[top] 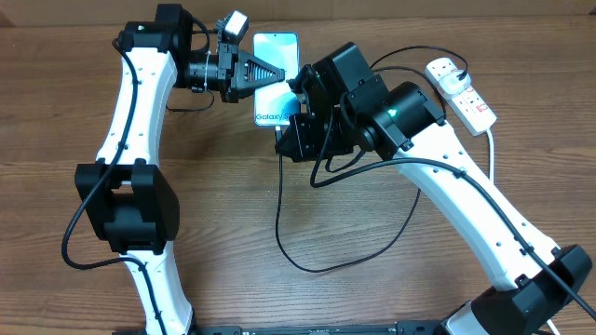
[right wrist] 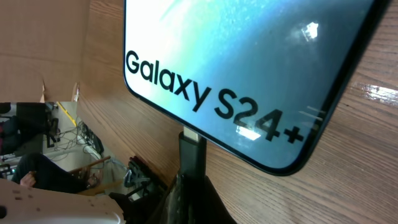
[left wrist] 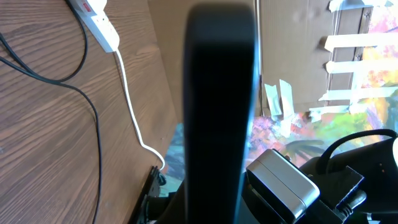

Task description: Plug charger to phone and switch on socket

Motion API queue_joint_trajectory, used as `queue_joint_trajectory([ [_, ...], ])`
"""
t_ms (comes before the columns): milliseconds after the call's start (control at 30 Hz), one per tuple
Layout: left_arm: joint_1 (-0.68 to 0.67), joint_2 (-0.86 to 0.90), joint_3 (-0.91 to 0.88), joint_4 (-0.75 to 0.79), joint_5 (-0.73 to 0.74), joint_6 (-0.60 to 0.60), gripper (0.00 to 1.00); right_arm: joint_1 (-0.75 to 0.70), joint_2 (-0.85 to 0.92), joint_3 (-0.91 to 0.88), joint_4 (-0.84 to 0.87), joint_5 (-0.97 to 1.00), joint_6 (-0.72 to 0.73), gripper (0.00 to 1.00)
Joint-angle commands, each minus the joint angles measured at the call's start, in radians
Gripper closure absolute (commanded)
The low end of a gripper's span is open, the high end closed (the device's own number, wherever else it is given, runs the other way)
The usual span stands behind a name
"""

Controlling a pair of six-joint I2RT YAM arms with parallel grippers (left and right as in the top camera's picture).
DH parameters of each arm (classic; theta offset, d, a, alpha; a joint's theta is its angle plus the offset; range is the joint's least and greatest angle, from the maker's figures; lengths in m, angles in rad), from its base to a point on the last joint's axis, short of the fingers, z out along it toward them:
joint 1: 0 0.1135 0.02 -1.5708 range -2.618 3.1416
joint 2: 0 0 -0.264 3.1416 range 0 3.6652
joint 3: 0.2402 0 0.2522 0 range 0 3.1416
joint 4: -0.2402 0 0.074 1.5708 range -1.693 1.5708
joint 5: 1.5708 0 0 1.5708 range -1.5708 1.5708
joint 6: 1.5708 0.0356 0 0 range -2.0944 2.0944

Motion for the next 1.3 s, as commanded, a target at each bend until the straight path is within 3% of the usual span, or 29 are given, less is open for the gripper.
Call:
queue_joint_trajectory([
  [0, 0.0, -0.029, 0.011, 0.001, 0.048, 0.012, 0.96, -0.011, -0.017, 0.007, 0.009, 0.013, 0.001, 0.96],
  [1267, 0.0, -0.029, 0.011, 0.001, 0.023, 0.024, 0.96, -0.015, -0.017, 0.008, 0.01, 0.034, 0.001, 0.96],
])
